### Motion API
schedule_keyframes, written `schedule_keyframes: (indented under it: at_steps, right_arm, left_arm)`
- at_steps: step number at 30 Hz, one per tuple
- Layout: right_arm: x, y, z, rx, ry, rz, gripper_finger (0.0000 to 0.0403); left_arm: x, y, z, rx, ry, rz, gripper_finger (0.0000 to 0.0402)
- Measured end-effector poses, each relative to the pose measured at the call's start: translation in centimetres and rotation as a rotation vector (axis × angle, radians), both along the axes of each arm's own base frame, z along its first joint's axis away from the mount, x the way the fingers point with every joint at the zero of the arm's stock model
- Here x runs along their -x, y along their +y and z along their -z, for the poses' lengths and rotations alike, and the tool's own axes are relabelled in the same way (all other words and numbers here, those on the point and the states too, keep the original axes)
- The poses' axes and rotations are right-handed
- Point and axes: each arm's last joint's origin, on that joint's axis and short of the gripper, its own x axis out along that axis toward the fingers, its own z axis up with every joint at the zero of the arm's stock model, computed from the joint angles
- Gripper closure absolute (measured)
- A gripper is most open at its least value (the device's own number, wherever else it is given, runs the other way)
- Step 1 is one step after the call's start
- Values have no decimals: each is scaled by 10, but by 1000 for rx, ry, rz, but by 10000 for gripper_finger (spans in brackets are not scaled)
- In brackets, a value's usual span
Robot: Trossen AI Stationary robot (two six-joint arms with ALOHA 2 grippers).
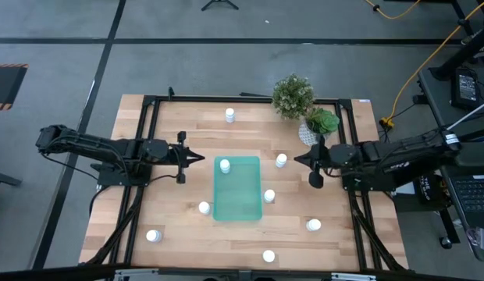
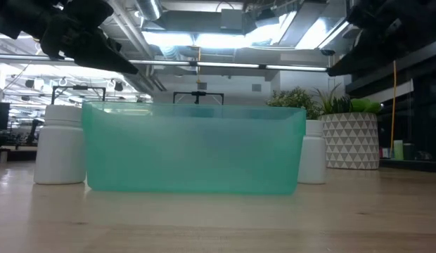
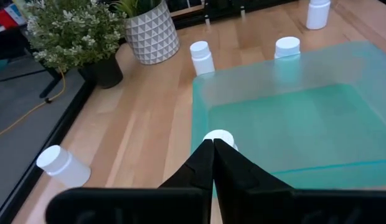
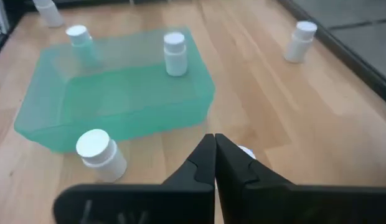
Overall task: Pick and place pill bottles into a basket
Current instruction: Put the white pill bottle into the green bin
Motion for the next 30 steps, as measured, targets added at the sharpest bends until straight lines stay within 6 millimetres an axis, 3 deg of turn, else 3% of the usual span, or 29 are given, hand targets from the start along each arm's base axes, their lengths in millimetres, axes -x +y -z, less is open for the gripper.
schedule_keyframes:
  at_steps: [7, 10, 23, 30]
  right_arm:
    - [-9, 1, 12, 17, 96, 2, 396]
    - [-10, 1, 14, 18, 114, 4, 377]
    - [-15, 2, 23, 14, 176, 15, 195]
    - [-20, 1, 31, 54, 218, 60, 124]
  left_arm:
    - [0, 0, 0, 0, -5, 0, 393]
    - [0, 0, -1, 0, -6, -1, 390]
    - [0, 2, -1, -18, -8, -49, 387]
    - [0, 2, -1, -17, -8, -50, 384]
